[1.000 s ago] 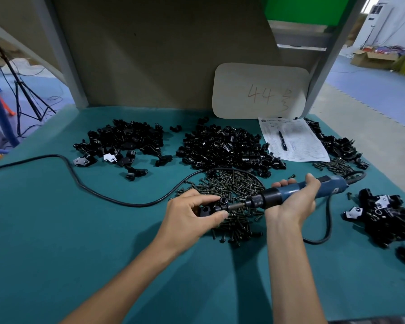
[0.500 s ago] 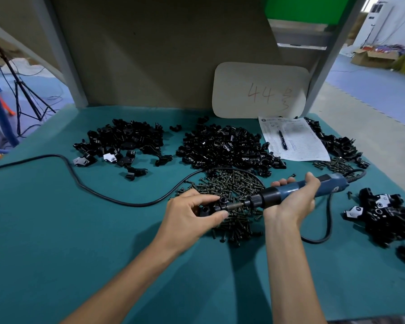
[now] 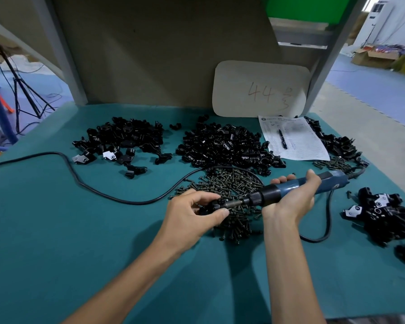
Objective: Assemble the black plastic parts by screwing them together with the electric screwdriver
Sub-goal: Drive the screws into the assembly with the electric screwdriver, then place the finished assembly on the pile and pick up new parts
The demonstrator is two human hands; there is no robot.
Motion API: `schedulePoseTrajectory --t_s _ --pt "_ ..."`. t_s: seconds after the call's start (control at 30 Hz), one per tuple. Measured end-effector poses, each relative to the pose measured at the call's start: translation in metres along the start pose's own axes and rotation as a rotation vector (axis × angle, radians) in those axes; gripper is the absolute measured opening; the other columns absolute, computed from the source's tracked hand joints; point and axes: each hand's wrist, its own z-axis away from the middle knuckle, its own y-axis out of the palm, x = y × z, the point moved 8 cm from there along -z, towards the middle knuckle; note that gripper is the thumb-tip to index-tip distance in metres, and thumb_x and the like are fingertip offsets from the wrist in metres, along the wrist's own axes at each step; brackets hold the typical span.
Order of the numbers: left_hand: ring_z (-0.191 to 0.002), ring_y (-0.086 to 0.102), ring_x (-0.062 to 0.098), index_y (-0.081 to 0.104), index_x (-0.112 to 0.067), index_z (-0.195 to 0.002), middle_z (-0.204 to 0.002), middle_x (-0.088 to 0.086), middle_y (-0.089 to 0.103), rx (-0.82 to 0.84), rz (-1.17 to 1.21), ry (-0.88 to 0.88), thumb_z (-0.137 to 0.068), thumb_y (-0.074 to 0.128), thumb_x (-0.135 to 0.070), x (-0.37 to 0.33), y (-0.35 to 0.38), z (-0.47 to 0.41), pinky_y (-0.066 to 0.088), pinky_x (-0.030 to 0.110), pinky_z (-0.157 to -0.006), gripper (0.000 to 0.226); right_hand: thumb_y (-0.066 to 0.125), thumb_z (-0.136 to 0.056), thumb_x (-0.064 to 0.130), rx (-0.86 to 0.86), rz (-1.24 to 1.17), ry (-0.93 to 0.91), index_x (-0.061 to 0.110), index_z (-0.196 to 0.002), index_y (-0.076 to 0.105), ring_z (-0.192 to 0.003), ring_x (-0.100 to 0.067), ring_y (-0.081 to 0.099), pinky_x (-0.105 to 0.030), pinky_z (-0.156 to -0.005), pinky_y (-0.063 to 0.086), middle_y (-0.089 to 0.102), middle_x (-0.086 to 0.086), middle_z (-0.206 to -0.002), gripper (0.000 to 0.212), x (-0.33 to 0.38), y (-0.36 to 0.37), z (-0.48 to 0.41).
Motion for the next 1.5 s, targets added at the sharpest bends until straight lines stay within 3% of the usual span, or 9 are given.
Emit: schedulePoseTrajectory --t_s 0.37,0.67,0.83,1.0,1.1,1.23,1.33,1.4,1.5 --pt "-0.062 0.068 0.020 0.080 -0.021 -0.092 -0.081 0.000 0.068 0.103 0.291 -0.254 -0.079 0.087 -0.020 0.011 0.010 0.006 0.057 0.030 -0.058 0.016 0.072 -0.089 0.047 0.118 -0.037 0.037 0.017 -0.108 0.046 -0.056 -0.014 0.053 -0.025 -0.053 0.049 0.056 0.002 -0.070 0.044 -0.001 0.007 -0.001" --pt "-0.062 0.063 0.016 0.079 -0.005 -0.098 -0.089 0.015 0.070 0.304 0.429 -0.581 -0.068 0.084 -0.029 0.041 0.006 0.026 0.055 0.024 -0.055 0.039 0.077 -0.089 0.039 0.174 0.047 -0.035 0.016 -0.124 0.044 -0.056 -0.014 0.055 -0.029 -0.056 0.052 0.057 0.000 -0.073 0.054 0.033 0.016 -0.016" --pt "-0.071 0.066 0.021 0.058 0.005 -0.120 -0.108 0.023 0.072 0.244 0.731 -0.663 -0.090 0.064 -0.029 0.047 0.004 0.024 0.061 0.030 -0.063 0.046 0.071 -0.091 0.008 0.227 0.740 0.039 0.019 -0.132 0.038 -0.063 -0.019 0.067 -0.036 -0.063 0.062 0.061 -0.009 -0.111 0.054 0.036 -0.003 -0.040" --pt "-0.061 0.061 0.019 0.049 -0.007 -0.110 -0.101 0.024 0.070 0.213 0.892 -0.752 -0.084 0.071 -0.045 0.042 0.009 0.023 0.061 0.029 -0.056 0.051 0.073 -0.087 0.023 0.158 1.469 -0.232 0.019 -0.115 0.054 -0.081 -0.027 0.063 -0.051 -0.079 0.057 0.065 -0.007 -0.099 0.034 0.042 -0.042 -0.052" --pt "-0.058 0.060 0.015 0.056 -0.006 -0.102 -0.094 0.020 0.069 0.211 0.891 -0.734 -0.073 0.082 -0.036 0.039 0.009 0.021 0.059 0.026 -0.053 0.049 0.071 -0.088 0.029 0.161 1.632 -0.262 0.012 -0.113 0.057 -0.082 -0.035 0.061 -0.049 -0.077 0.053 0.064 -0.011 -0.093 0.033 0.043 -0.047 -0.056" --pt "-0.058 0.058 0.012 0.058 -0.006 -0.106 -0.090 0.015 0.070 0.198 0.694 -0.597 -0.066 0.086 -0.021 0.029 0.006 0.018 0.054 0.022 -0.052 0.051 0.073 -0.090 0.042 0.193 1.921 -0.319 0.009 -0.143 0.048 -0.127 -0.044 0.046 -0.050 -0.109 0.036 0.054 -0.026 -0.137 0.067 0.039 -0.043 -0.058" --pt "-0.061 0.059 0.013 0.058 -0.018 -0.115 -0.087 0.007 0.067 0.157 0.384 -0.456 -0.059 0.097 -0.019 0.021 -0.002 0.014 0.052 0.025 -0.057 0.069 0.071 -0.092 0.046 0.412 1.771 -0.510 0.022 -0.154 0.039 -0.140 -0.031 0.038 -0.051 -0.113 0.032 0.044 -0.013 -0.151 0.073 0.043 -0.009 -0.020" --pt "-0.066 0.060 0.011 0.058 -0.033 -0.108 -0.082 -0.004 0.069 0.161 0.191 -0.339 -0.061 0.096 -0.026 0.010 -0.005 0.011 0.050 0.026 -0.062 0.061 0.069 -0.094 0.043 0.722 1.476 -0.336 0.035 -0.139 0.055 -0.119 -0.007 0.059 -0.044 -0.106 0.049 0.064 0.009 -0.129 0.048 0.027 0.009 0.018" --pt "-0.067 0.061 0.007 0.056 -0.038 -0.105 -0.077 -0.008 0.072 0.210 0.106 -0.170 -0.068 0.093 -0.029 -0.011 0.000 0.010 0.050 0.022 -0.064 0.053 0.071 -0.096 0.034 1.013 1.294 -0.147 0.041 -0.116 0.070 -0.099 -0.009 0.071 -0.037 -0.089 0.059 0.074 0.011 -0.106 0.022 -0.001 0.023 0.074"
